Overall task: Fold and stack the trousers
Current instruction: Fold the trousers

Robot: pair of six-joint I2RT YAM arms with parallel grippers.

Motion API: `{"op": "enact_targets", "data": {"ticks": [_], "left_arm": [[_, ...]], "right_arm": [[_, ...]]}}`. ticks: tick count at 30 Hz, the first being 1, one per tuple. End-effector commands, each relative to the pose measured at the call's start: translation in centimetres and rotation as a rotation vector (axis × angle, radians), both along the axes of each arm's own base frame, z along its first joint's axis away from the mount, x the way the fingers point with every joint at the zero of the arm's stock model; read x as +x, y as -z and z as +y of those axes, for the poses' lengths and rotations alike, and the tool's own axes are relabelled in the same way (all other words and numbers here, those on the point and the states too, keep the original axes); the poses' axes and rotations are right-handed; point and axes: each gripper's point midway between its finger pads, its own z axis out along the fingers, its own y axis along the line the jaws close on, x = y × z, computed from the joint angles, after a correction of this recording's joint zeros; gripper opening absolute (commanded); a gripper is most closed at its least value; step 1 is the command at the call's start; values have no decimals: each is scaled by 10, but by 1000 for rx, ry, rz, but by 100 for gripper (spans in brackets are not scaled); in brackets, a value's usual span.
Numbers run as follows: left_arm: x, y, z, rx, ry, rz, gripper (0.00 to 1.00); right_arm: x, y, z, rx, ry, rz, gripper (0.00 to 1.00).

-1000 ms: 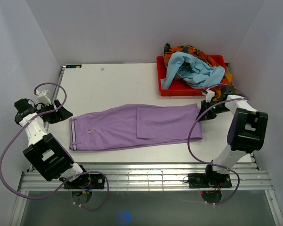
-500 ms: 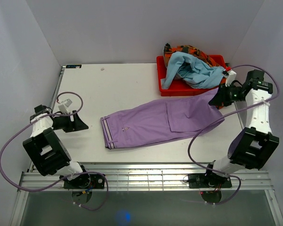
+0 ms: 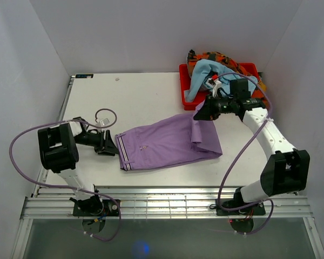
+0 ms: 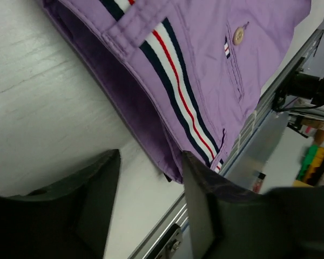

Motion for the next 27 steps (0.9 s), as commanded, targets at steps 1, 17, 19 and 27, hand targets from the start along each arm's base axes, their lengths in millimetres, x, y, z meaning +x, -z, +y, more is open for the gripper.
{"op": "enact_targets", "data": {"ticks": [1, 17, 19, 27], "left_arm": [[22, -7, -13, -65, -13, -4, 55], [47, 8, -25, -113, -51, 24, 0], [51, 8, -28, -116, -55, 24, 0], [53, 16, -41, -117, -49, 44, 0]], "right_arm": [[15, -24, 39, 83, -20, -67, 8], [-8, 2, 187, 128, -180, 11, 8], [-16, 6, 204, 134, -199, 21, 8], [-28, 23, 260, 126, -206, 59, 8]]}}
